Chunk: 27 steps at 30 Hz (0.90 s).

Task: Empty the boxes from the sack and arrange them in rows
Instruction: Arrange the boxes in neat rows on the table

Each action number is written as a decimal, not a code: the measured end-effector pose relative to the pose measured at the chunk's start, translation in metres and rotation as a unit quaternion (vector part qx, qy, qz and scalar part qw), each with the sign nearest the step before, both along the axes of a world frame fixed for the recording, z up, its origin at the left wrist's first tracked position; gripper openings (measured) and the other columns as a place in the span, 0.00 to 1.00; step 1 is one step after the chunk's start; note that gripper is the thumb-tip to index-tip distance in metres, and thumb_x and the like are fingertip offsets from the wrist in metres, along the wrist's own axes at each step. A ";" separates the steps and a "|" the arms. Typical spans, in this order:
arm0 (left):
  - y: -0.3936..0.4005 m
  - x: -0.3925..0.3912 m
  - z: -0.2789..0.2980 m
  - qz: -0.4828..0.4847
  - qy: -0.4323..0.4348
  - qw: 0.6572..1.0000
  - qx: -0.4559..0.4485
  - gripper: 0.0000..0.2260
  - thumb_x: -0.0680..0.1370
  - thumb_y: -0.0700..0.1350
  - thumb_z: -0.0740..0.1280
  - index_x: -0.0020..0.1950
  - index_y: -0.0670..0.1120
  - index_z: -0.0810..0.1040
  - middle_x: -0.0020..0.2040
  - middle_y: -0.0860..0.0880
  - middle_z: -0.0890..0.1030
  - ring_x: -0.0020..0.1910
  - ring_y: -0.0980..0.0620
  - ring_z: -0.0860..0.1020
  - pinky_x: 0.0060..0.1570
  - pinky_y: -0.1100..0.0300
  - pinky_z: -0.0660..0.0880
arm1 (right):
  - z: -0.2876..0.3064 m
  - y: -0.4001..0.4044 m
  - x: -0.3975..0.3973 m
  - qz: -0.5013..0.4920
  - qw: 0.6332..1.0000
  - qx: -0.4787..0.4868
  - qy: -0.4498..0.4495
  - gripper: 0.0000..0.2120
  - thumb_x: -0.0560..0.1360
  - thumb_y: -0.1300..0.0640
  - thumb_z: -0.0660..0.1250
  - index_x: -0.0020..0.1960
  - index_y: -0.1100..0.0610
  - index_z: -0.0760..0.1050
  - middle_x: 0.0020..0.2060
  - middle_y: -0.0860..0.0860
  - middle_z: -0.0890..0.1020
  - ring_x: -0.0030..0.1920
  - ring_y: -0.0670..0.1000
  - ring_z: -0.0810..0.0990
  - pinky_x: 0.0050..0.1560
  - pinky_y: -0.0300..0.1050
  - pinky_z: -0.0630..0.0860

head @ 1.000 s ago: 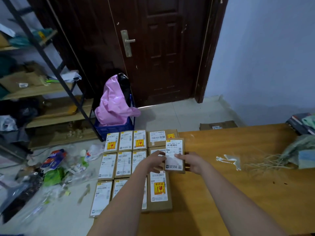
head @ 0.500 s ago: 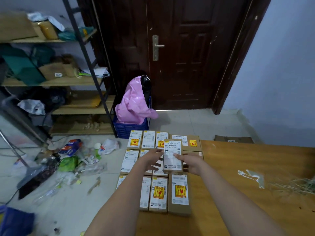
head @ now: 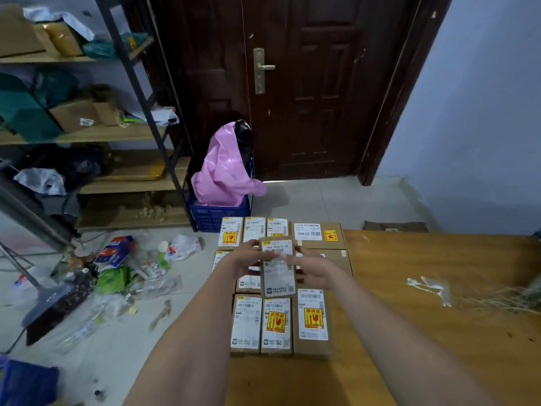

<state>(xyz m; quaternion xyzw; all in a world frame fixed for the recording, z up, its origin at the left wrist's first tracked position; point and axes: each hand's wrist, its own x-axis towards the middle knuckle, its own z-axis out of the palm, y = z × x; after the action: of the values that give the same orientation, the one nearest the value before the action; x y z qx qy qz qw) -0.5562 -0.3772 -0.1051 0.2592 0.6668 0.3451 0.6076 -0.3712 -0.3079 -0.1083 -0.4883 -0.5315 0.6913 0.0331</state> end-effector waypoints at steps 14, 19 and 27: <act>0.012 0.044 -0.010 -0.012 -0.017 0.999 0.028 0.21 0.74 0.49 0.74 0.64 0.46 0.74 0.55 0.46 0.84 0.54 0.46 0.82 0.55 0.47 0.80 | -0.006 0.010 0.033 -0.057 0.998 0.019 0.021 0.14 0.81 0.46 0.62 0.65 0.48 0.72 0.58 0.50 0.83 0.57 0.52 0.80 0.61 0.54 0.76; 0.023 0.072 -0.017 0.021 -0.029 0.999 0.021 0.16 0.78 0.51 0.69 0.63 0.46 0.75 0.57 0.45 0.82 0.55 0.46 0.81 0.54 0.48 0.80 | -0.022 0.016 0.062 -0.043 0.997 -0.049 0.029 0.17 0.78 0.48 0.67 0.66 0.51 0.72 0.55 0.52 0.85 0.56 0.55 0.83 0.54 0.56 0.80; 0.045 0.099 -0.040 -0.071 0.167 0.983 0.002 0.24 0.80 0.54 0.64 0.74 0.48 0.68 0.66 0.45 0.77 0.58 0.45 0.78 0.59 0.47 0.77 | -0.048 0.036 0.111 -0.139 0.989 -0.016 -0.041 0.19 0.73 0.57 0.74 0.62 0.56 0.75 0.55 0.54 0.84 0.49 0.53 0.84 0.43 0.50 0.81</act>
<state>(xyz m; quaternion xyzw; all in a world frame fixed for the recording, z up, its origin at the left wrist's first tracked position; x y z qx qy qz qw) -0.4577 -0.3320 -0.1447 0.3612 0.7383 0.2540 0.5099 -0.2605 -0.2716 -0.1562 -0.5860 -0.4481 0.6679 0.0985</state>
